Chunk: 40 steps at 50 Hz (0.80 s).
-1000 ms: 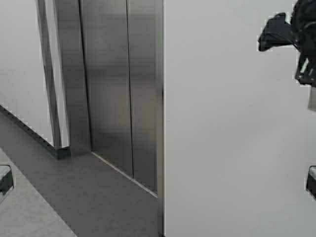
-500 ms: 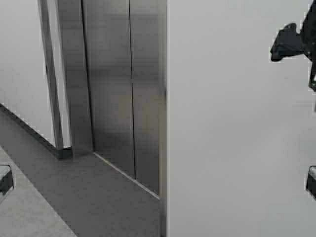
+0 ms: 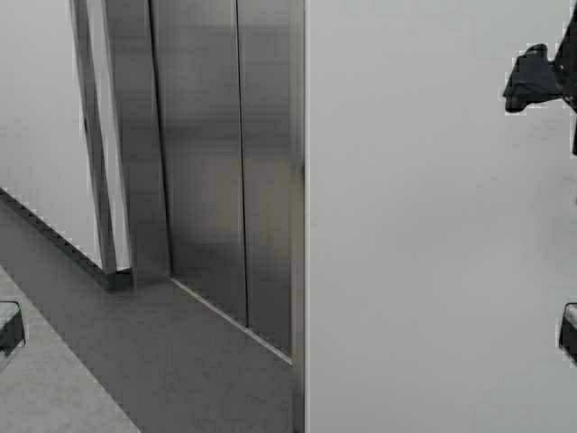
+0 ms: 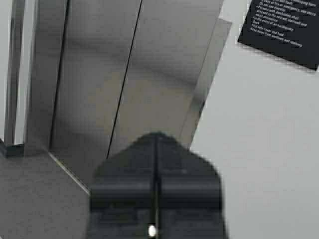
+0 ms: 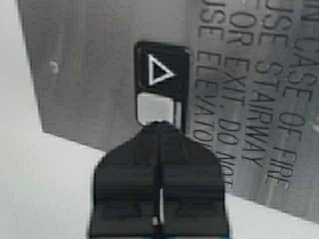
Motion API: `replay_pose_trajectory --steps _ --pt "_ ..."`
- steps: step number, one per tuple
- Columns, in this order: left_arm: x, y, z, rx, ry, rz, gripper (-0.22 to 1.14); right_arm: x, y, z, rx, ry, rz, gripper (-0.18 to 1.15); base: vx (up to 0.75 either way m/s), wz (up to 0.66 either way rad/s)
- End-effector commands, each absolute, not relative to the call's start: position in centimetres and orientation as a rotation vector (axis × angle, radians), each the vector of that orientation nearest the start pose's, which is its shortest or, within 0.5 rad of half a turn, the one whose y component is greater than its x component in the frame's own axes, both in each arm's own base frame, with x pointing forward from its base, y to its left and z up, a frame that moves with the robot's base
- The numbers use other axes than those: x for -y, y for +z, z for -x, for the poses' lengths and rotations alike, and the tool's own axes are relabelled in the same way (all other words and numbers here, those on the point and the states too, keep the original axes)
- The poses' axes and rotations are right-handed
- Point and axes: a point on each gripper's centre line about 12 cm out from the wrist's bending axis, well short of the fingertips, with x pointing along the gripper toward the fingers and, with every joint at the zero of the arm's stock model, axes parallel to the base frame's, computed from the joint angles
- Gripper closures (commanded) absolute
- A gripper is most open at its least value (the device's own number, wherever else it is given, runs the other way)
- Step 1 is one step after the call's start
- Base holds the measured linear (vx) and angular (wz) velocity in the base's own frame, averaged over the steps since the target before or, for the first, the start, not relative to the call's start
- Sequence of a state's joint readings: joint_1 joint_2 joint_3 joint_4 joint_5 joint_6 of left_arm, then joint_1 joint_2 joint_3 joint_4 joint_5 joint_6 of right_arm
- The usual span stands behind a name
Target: Navigate to elevator, push the call button, then enter the elevator
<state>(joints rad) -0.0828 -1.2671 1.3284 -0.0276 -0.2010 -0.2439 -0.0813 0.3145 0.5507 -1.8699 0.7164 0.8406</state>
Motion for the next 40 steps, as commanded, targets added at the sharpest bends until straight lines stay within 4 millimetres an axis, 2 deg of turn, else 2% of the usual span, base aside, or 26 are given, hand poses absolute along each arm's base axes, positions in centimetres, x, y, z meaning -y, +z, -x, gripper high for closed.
replay_pose_trajectory --steps 1,10,20,40 --pt "1.2 27.5 -15.0 0.129 -0.097 0.277 0.89 11.5 12.1 -41.8 -0.942 -0.349 1.208 0.91 0.00 0.00" --pt "1.2 27.4 -15.0 0.127 -0.096 0.270 0.89 12.2 11.1 -42.6 -0.957 -0.340 1.204 0.91 0.00 0.00" --pt "1.2 27.3 -15.1 0.120 -0.095 0.256 0.89 13.1 11.4 -43.9 -0.939 -0.362 1.211 0.91 0.00 0.00" --pt "1.2 27.2 -15.3 0.111 -0.093 0.254 0.89 12.9 11.2 -44.2 -0.931 -0.352 1.230 0.91 0.00 0.00"
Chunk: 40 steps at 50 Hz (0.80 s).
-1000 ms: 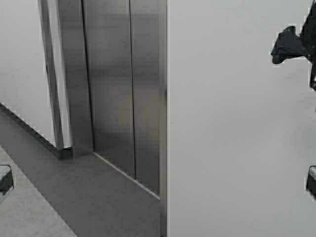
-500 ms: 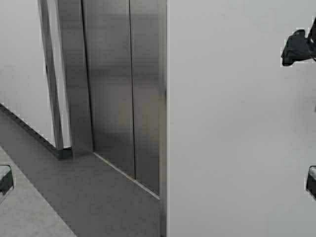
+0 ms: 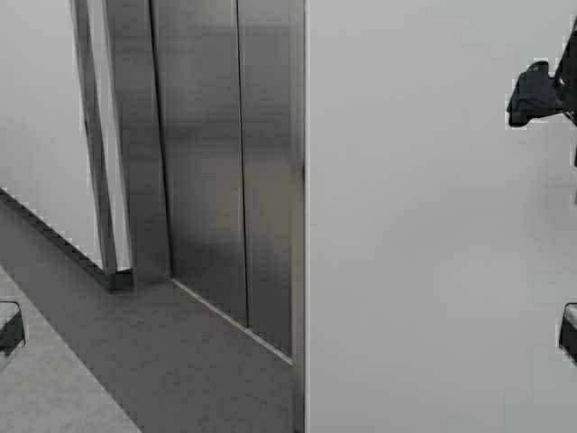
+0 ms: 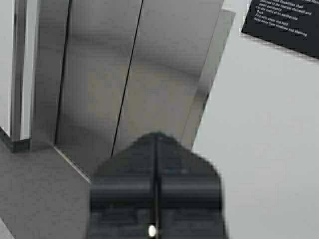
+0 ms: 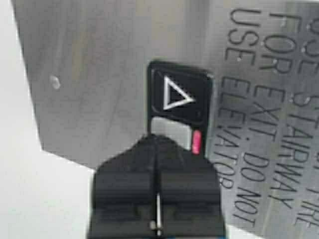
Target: Navigate to elevator, push the call button, then enter the elevator
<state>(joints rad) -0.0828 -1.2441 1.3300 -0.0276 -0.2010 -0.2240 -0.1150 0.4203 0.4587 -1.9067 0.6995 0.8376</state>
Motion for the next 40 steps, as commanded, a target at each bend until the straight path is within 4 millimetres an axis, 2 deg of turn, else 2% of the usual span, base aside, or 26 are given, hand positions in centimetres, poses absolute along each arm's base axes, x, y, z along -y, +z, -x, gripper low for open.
replay_pose_trajectory --steps 1,4,8,18,26,33,40 --pt "1.2 27.3 -15.3 0.112 -0.093 0.256 0.89 12.8 11.3 -44.2 -0.930 -0.352 1.229 0.91 -0.01 0.01" --pt "1.2 27.3 -15.3 0.114 -0.094 0.256 0.89 11.9 11.6 -43.7 -0.919 -0.338 1.226 0.91 -0.01 0.00" --pt "1.2 27.4 -15.2 0.118 -0.094 0.259 0.89 9.5 12.6 -42.9 -0.888 -0.308 1.228 0.91 -0.01 0.00" --pt "1.2 27.9 -14.7 0.148 -0.098 0.265 0.89 2.8 15.5 -40.5 -0.802 -0.221 1.194 0.91 0.00 0.00" --pt "1.1 28.0 -14.4 0.166 -0.100 0.278 0.89 -2.3 18.0 -37.8 -0.752 -0.146 1.125 0.91 0.00 -0.01" --pt "1.1 28.0 -14.4 0.168 -0.100 0.277 0.89 -6.9 21.2 -34.9 -0.727 -0.045 0.992 0.91 -0.02 -0.06" --pt "1.1 27.8 -14.4 0.162 -0.099 0.276 0.89 -12.2 25.8 -31.1 -0.663 0.142 0.830 0.91 -0.04 -0.08"
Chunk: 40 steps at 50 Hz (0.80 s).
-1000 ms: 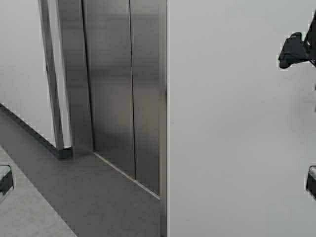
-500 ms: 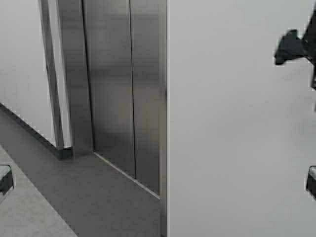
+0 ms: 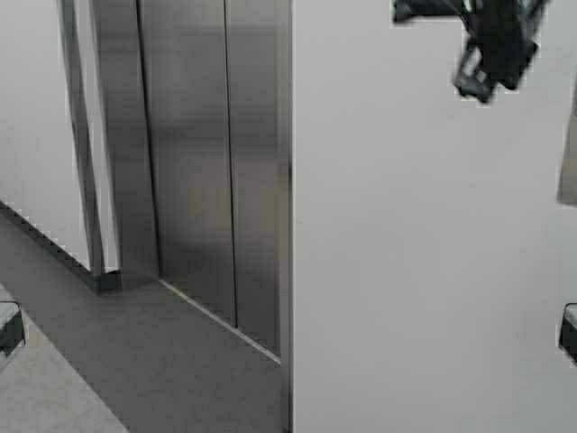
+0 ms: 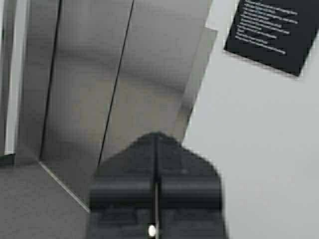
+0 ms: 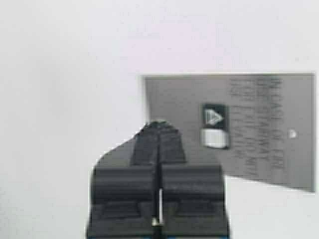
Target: Navigate to elevator, push the call button, then enter the elevator
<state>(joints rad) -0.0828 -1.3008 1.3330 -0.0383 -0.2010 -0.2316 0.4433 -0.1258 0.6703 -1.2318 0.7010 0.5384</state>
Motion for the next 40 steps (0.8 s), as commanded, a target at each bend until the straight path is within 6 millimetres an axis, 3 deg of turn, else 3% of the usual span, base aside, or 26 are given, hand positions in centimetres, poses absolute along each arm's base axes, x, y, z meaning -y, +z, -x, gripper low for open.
replay_pose_trajectory --steps 1,7,13,19,26,40 --pt "1.1 27.7 -14.4 0.160 -0.099 0.276 0.89 -12.9 26.5 -30.6 -0.652 0.174 0.802 0.91 -0.05 -0.09" --pt "1.1 27.7 -14.4 0.157 -0.098 0.270 0.89 -15.5 29.5 -27.8 -0.587 0.370 0.556 0.91 -0.06 -0.09" --pt "1.1 27.8 -14.4 0.161 -0.098 0.264 0.89 -17.0 30.4 -26.3 -0.473 0.510 0.337 0.91 -0.08 -0.04" --pt "1.1 27.8 -14.4 0.160 -0.097 0.256 0.89 -18.3 30.0 -25.9 -0.324 0.603 0.209 0.91 -0.07 0.06" --pt "1.1 27.6 -14.5 0.155 -0.096 0.250 0.89 -18.6 29.0 -26.9 -0.246 0.630 0.165 0.91 -0.04 0.12" --pt "1.1 28.0 -14.5 0.165 -0.096 0.244 0.89 -17.6 28.1 -28.8 -0.269 0.573 0.128 0.91 0.02 0.33"
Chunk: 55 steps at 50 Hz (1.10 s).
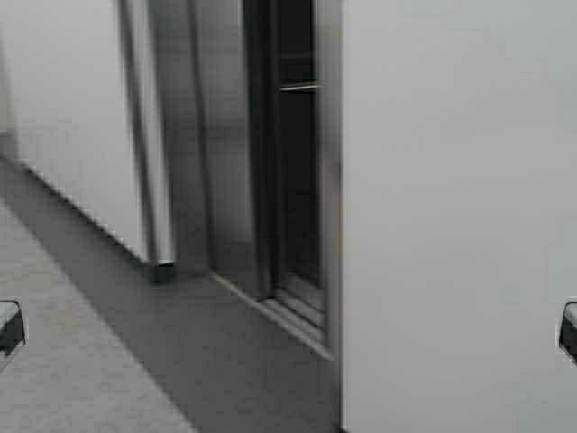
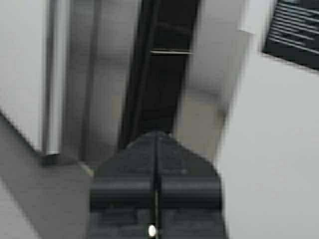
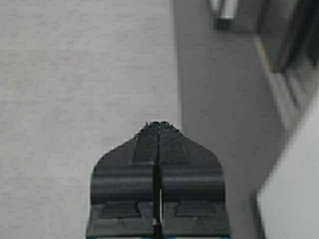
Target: Navigate to elevator, push the call button, then enter the elevator
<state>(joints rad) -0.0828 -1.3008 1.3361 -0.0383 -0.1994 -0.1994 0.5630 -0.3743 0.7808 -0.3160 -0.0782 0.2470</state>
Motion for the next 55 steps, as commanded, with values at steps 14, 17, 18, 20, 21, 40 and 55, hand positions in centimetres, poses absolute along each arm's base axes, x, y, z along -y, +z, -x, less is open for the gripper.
replay_pose_trajectory --steps 14,17,18,20,21,40,55 --pt "1.1 27.7 -14.5 0.159 -0.096 0.246 0.89 -17.8 26.0 -29.7 -0.279 0.579 0.118 0.91 0.12 0.69" --pt "1.1 27.6 -14.5 0.156 -0.095 0.245 0.89 -17.9 25.5 -29.9 -0.286 0.580 0.120 0.91 0.17 0.77" --pt "1.1 27.6 -14.5 0.156 -0.095 0.245 0.89 -17.9 25.4 -30.0 -0.290 0.581 0.121 0.91 0.18 0.76" --pt "1.1 27.6 -14.5 0.157 -0.096 0.246 0.89 -17.9 25.0 -30.1 -0.299 0.580 0.122 0.91 0.18 0.69" --pt "1.1 27.7 -14.5 0.159 -0.096 0.246 0.89 -17.9 24.9 -30.2 -0.302 0.579 0.123 0.91 0.18 0.63" --pt "0.5 27.5 -14.6 0.176 -0.056 0.239 0.89 -16.0 24.8 -31.1 -0.307 0.519 0.112 0.91 0.22 0.41" --pt "-0.1 27.7 -15.2 0.192 -0.012 0.221 0.89 -15.5 25.4 -31.2 -0.291 0.504 0.105 0.91 0.34 0.21"
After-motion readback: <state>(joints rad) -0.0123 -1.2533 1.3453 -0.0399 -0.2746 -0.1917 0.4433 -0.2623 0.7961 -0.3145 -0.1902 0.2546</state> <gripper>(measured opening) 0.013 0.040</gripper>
